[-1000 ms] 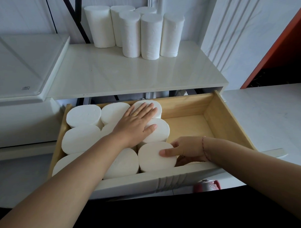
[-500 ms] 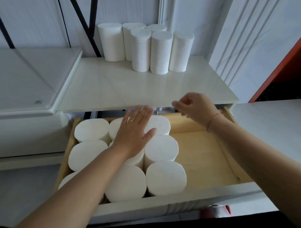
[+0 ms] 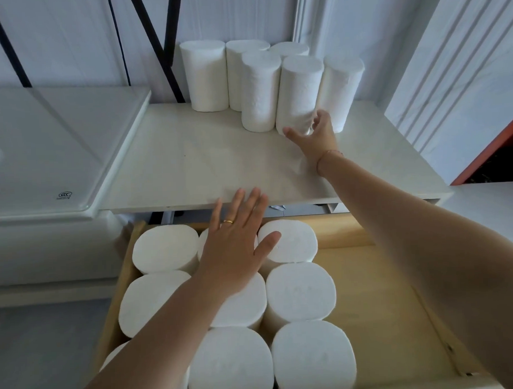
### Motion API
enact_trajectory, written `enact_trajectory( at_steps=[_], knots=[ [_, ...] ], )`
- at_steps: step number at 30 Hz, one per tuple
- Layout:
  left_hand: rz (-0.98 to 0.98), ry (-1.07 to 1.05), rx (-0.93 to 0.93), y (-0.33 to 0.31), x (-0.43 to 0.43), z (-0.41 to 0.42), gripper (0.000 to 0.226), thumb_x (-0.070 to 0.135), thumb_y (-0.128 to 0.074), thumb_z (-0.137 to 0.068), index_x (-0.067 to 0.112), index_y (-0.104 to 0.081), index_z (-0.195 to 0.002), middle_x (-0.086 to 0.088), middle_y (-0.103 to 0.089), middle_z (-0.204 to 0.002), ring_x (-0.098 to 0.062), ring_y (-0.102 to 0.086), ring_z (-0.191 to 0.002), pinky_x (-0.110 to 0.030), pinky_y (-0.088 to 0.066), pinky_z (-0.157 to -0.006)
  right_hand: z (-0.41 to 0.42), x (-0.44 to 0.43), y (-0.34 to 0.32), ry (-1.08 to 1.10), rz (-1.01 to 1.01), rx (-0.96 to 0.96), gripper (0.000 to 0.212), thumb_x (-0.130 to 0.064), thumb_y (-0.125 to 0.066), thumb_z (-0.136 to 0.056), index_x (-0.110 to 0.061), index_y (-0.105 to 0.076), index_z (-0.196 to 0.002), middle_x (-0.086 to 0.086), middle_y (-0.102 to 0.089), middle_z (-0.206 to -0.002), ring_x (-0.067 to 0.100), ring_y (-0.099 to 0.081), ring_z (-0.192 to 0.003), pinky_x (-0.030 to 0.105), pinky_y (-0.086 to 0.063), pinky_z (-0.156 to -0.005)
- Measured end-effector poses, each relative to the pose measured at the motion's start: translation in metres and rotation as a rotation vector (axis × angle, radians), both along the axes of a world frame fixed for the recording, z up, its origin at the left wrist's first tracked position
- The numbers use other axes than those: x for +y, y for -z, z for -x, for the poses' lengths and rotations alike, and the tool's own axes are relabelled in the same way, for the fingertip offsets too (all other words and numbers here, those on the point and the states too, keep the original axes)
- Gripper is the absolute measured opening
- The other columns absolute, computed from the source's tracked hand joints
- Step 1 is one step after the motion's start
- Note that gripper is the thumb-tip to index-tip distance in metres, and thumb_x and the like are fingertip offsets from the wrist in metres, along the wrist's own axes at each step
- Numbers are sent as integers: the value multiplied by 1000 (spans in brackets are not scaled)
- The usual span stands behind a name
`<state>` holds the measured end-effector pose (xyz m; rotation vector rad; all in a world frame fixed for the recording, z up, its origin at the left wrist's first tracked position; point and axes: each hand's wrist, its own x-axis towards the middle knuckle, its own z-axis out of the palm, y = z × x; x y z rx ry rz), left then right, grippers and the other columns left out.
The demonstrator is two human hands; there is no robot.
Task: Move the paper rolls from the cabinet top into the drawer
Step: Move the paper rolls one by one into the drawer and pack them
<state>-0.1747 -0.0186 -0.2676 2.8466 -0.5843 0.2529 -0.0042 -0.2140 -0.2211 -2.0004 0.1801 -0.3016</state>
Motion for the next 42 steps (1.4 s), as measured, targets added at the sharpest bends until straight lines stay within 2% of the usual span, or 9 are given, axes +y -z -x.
enact_trajectory(
  at_steps=[5, 10, 12, 14, 18, 23, 29, 37, 42],
  knots=[
    [25, -6, -19, 2, -1, -1, 64, 62, 7, -87, 31, 17, -143, 14, 18, -153, -8, 22, -141, -37, 19, -113, -14, 7, 1, 64, -34, -90, 80, -39, -79, -72, -12, -38, -135, 1, -46, -129, 12, -47, -113, 22, -39, -94],
    [42, -16, -20, 2, -2, -1, 65, 62, 7, -89, 31, 13, -146, 14, 14, -155, -8, 21, -141, -39, 17, -114, -7, 5, 9, 46, -15, -125, 73, -45, -80, -69, -12, -43, -123, -1, -50, -99, 11, -52, -87, 19, -43, -76],
    [44, -16, -21, 2, -2, -1, 65, 61, 6, -89, 31, 13, -146, 14, 14, -155, -8, 21, -141, -39, 17, -114, -8, 7, 7, 63, 0, -149, 81, -47, -81, -67, -12, -40, -127, 0, -46, -109, 15, -50, -102, 25, -44, -90],
    [55, -11, -17, 2, -2, -1, 65, 61, 5, -89, 31, 12, -146, 13, 13, -155, -9, 19, -142, -39, 16, -114, -10, 11, 2, -7, -18, -114, 102, -49, -82, -66, -15, -25, -143, 5, -37, -136, 16, -39, -127, 29, -34, -108],
    [41, -11, -20, 1, -2, 0, 64, 61, 4, -89, 31, 13, -145, 13, 13, -155, -10, 19, -142, -39, 17, -114, -17, 29, -4, -101, -98, -103, 126, -43, -85, -64, -18, 1, -152, 4, -11, -159, 18, -13, -147, 38, -17, -120],
    [35, -14, -34, 2, -2, 0, 64, 60, 1, -90, 29, 10, -146, 14, 15, -152, -11, 17, -143, -38, 18, -114, -21, 41, -9, -49, -98, -151, 120, -34, -84, -64, -15, -4, -151, 4, -18, -155, 20, -21, -143, 37, -22, -118],
    [17, -13, -33, 4, -1, -1, 66, 61, 3, -89, 29, 12, -146, 13, 18, -153, -10, 21, -142, -38, 20, -112, -1, 30, -10, -44, -40, -120, 85, -35, -82, -62, -13, -34, -130, 0, -45, -123, 17, -46, -116, 29, -42, -97],
    [-28, -21, 0, 7, -3, -2, 67, 68, 6, -86, 32, 27, -138, 11, 28, -151, -10, 31, -138, -41, 22, -111, 77, 2, -8, -188, -70, -95, 90, -45, -83, -50, -20, -38, -124, -13, -55, -112, 2, -56, -104, 19, -47, -81],
    [-70, 18, 12, 5, -14, 11, 76, 68, 5, -81, 29, 15, -145, 6, 29, -151, -14, 31, -138, -40, 21, -111, 138, -33, -12, -267, -12, -41, 95, -41, -86, -54, -16, -38, -132, -2, -60, -123, 13, -59, -113, 36, -52, -94]
  ],
)
